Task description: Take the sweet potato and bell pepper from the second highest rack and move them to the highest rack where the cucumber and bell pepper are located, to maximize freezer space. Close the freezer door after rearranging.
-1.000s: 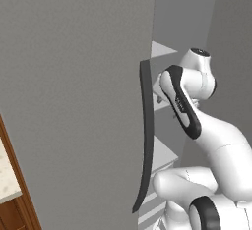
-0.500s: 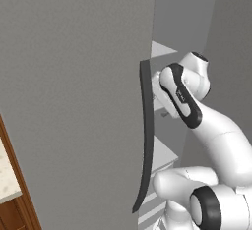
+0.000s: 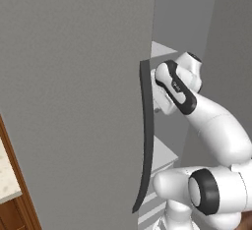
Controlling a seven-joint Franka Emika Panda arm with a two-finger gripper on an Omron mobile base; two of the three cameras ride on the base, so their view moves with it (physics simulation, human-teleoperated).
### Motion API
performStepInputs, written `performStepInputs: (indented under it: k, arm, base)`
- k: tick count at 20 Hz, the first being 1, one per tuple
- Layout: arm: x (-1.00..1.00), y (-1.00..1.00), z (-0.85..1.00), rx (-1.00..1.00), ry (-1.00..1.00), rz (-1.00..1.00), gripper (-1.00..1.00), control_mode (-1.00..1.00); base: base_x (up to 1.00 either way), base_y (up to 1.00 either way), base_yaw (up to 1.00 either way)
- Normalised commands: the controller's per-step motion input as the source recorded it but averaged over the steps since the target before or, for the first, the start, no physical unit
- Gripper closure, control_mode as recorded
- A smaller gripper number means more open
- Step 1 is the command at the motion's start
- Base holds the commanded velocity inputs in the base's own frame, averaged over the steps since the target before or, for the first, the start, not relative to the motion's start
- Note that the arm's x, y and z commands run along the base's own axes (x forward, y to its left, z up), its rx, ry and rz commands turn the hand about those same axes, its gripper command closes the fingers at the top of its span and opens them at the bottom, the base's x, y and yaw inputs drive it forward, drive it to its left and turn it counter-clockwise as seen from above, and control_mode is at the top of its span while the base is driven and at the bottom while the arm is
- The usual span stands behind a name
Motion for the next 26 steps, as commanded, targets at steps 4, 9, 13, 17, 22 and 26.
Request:
performStepInputs:
  k: [4, 9, 13, 17, 22, 26]
  arm:
    - [0.25, 0.01, -0.13, 0.05, 0.0, 0.0, -1.0, -1.0]
    - [0.23, 0.04, -0.12, 0.01, 0.0, 0.0, -1.0, -1.0]
    - [0.19, 0.05, -0.15, 0.02, 0.0, 0.0, -1.0, -1.0]
    - [0.19, 0.07, -0.21, 0.01, 0.0, 0.0, -1.0, -1.0]
    - [0.18, 0.08, -0.15, 0.02, 0.0, 0.0, -1.0, -1.0]
    - [0.2, 0.04, -0.14, 0.01, 0.0, 0.0, -1.0, -1.0]
  base:
    - [0.0, 0.0, 0.0]
    - [0.0, 0.0, 0.0]
    - [0.0, 0.0, 0.0]
    - [0.0, 0.0, 0.0]
    - [0.0, 0.0, 0.0]
    - [0.0, 0.0, 0.0]
